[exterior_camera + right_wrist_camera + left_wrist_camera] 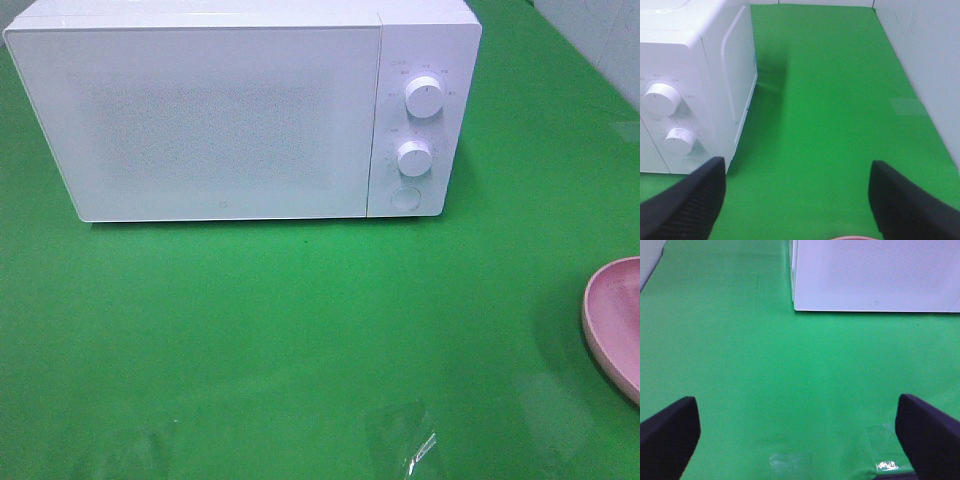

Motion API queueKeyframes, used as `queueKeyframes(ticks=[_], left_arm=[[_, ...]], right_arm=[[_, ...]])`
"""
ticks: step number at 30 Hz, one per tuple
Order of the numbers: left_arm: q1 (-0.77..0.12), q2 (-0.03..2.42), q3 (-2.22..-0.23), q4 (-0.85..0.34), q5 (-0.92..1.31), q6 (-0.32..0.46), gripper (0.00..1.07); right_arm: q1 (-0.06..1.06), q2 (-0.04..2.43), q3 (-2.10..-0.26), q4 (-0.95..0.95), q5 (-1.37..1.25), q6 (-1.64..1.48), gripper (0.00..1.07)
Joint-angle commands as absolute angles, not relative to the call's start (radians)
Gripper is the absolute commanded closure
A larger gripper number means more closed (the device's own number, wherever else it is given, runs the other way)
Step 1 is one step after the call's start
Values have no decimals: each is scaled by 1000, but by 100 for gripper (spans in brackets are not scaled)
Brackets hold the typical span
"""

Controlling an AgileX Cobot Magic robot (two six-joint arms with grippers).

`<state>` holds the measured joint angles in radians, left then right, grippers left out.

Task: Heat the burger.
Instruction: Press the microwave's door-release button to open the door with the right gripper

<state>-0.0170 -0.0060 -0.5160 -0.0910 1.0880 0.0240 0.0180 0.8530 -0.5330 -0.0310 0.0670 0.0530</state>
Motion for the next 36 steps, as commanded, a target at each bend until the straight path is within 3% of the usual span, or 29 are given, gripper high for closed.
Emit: queueKeyframes(ticks=[1,9,14,22,26,28,36], left_arm=[[-26,-27,-516,-90,1071,22,8],[-26,-27,-516,-90,1071,23,8],[-26,-27,-516,-90,1071,23,8],[-26,-27,-516,-90,1071,23,8],[-26,-27,-516,-90,1071,23,8],[-26,-27,-516,-90,1071,23,8],[-26,-27,-516,-90,1071,23,8]], right_arm=[[15,938,-532,-73,-52,43,32],[15,1066,-514,-84,-236,43,32],[15,1141,-405,-76,-523,43,32],[27,1195,-305,-11,-693,31,32],[112,1219,-271,108,-756,-59,32],[234,1232,-263,263,-806,-158,32],[459,1299,-264,520,-964,-318,32]])
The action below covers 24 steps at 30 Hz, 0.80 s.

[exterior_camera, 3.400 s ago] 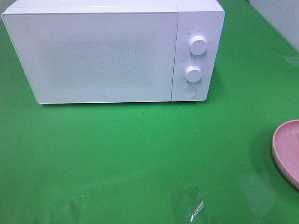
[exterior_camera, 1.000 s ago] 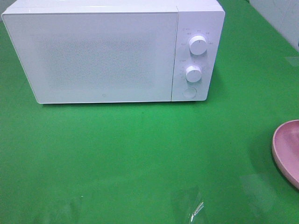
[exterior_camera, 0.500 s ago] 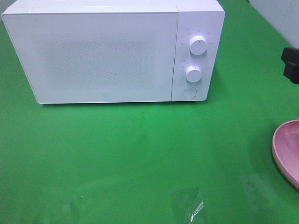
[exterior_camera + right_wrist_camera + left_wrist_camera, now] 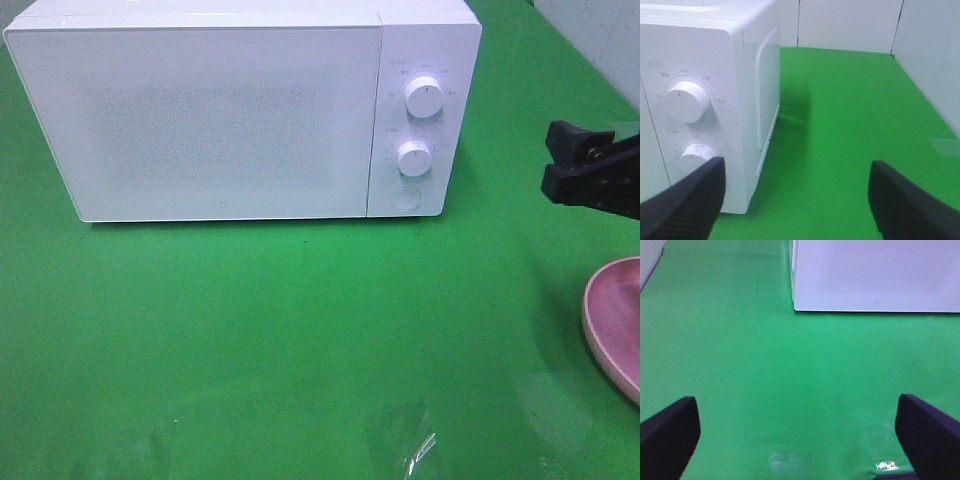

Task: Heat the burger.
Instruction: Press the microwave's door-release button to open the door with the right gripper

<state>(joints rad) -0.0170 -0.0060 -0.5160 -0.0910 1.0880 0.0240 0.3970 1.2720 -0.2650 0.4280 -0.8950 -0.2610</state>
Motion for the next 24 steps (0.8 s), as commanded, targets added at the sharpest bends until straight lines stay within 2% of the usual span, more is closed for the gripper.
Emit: queueKeyframes(ticks=[1,2,4,5,11,19,24], left_arm=[[-26,-27,-516,-90,1071,23,8],[-26,-27,-516,-90,1071,23,8],[-26,-27,-516,-90,1071,23,8],[-26,-27,-516,-90,1071,23,8],[-26,-27,-516,-90,1071,23,8],[-26,-27,-516,-90,1071,23,8],[-26,-27,-516,-90,1071,23,8]], right_arm=[[459,1299,-264,520,-964,-318,32],[514,1331,-265,588,-1005,-332,32],[530,1343,-266,605,-1025,-336,32],[585,1376,-266,651,-1076,-343,32],[716,1456,-290,774,-1149,-343,32],[798,1575,-373,812,-1147,-340,32],[807,1641,-410,812,-1132,-295,32]])
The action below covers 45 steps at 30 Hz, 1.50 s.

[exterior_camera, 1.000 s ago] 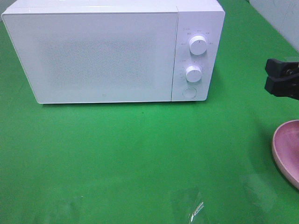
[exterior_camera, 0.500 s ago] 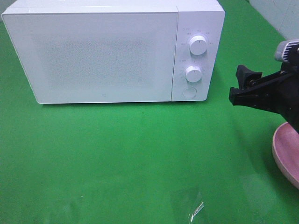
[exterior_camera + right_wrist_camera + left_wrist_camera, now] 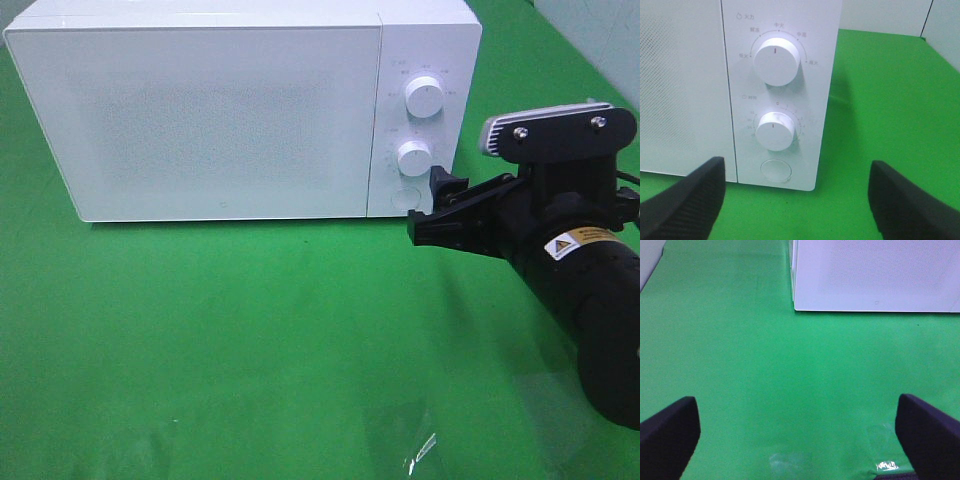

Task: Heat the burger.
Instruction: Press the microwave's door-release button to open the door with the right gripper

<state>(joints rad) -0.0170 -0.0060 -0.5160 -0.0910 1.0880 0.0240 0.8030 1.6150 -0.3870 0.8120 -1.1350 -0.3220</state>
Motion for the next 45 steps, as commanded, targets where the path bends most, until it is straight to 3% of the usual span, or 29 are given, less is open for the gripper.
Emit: queueKeyframes(ticks=[1,11,15,20,24,27,29,32,33,36,38,45], left_arm=[[-26,-27,-516,-90,1071,23,8],[-26,-27,-516,-90,1071,23,8],[-26,-27,-516,-90,1071,23,8],[-26,-27,-516,-90,1071,23,8],[-26,-27,-516,-90,1071,23,8],[-26,-27,-516,-90,1071,23,8],[-26,-27,-516,-90,1071,23,8],[-26,-27,-516,-90,1071,23,8],[-26,-27,-516,-90,1071,23,8],[-26,-27,-516,-90,1071,23,8],[-26,-27,-516,-90,1071,23,8],[-26,-27,-516,-90,1071,23,8]], right_arm=[[807,1641,-410,812,-1132,-295,32],[807,1701,-441,809,-1111,-201,32],[807,1702,-441,812,-1111,117,32],[807,1702,-441,812,-1111,288,33],[807,1702,-441,812,-1111,681,44],[807,1702,-441,812,-1111,754,46],[807,1702,-441,809,-1106,963,61],[807,1702,-441,809,-1095,1049,70],[807,1702,-441,809,-1080,1113,80],[807,1702,-441,810,-1066,1159,89],[806,1702,-441,810,-1004,1252,107],[803,1703,-441,808,-960,1274,107]])
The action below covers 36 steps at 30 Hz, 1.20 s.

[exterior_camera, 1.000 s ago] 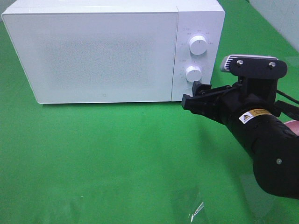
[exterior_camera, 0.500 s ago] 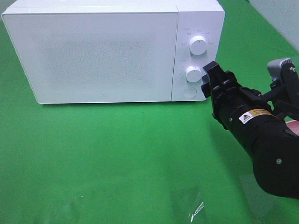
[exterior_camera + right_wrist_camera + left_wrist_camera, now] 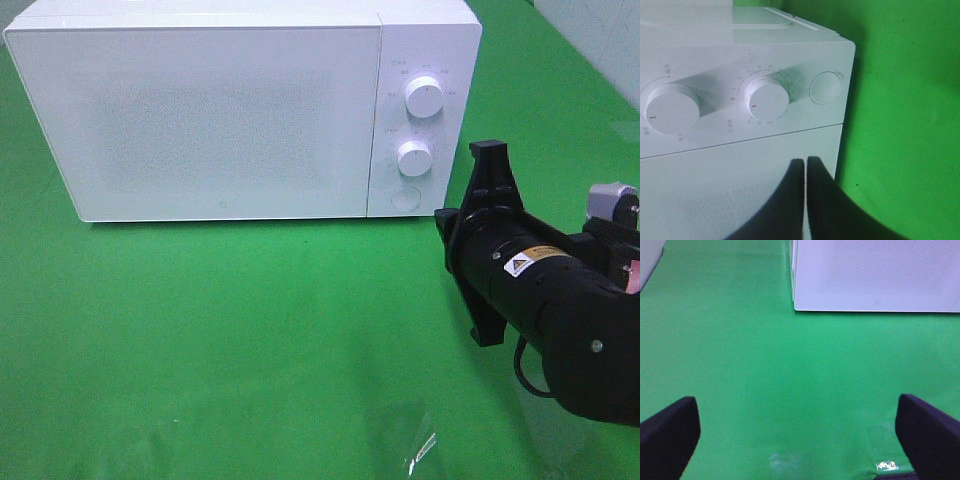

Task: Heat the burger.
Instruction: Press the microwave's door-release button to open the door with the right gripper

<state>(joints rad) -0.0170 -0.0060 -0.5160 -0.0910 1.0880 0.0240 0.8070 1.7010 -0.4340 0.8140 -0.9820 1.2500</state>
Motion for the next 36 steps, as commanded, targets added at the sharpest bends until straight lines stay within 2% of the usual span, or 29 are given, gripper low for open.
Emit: queueKeyframes(ticks=[1,15,19,25,36], left_arm=[[-26,-27,-516,-90,1071,23,8],[-26,-27,-516,-90,1071,23,8],[-26,-27,-516,-90,1071,23,8],[-26,-27,-516,-89,1071,23,8],[-26,-27,-516,-89,1071,23,8]], right_arm=[[803,1707,-441,809,-957,1285,107],[803,1807,-441,731,-1009,1408,107],[767,1820,-447,680,-1009,1415,107],[650,1896,-525,513,-1007,1491,107],[552,1992,-623,413,-998,1544,107]])
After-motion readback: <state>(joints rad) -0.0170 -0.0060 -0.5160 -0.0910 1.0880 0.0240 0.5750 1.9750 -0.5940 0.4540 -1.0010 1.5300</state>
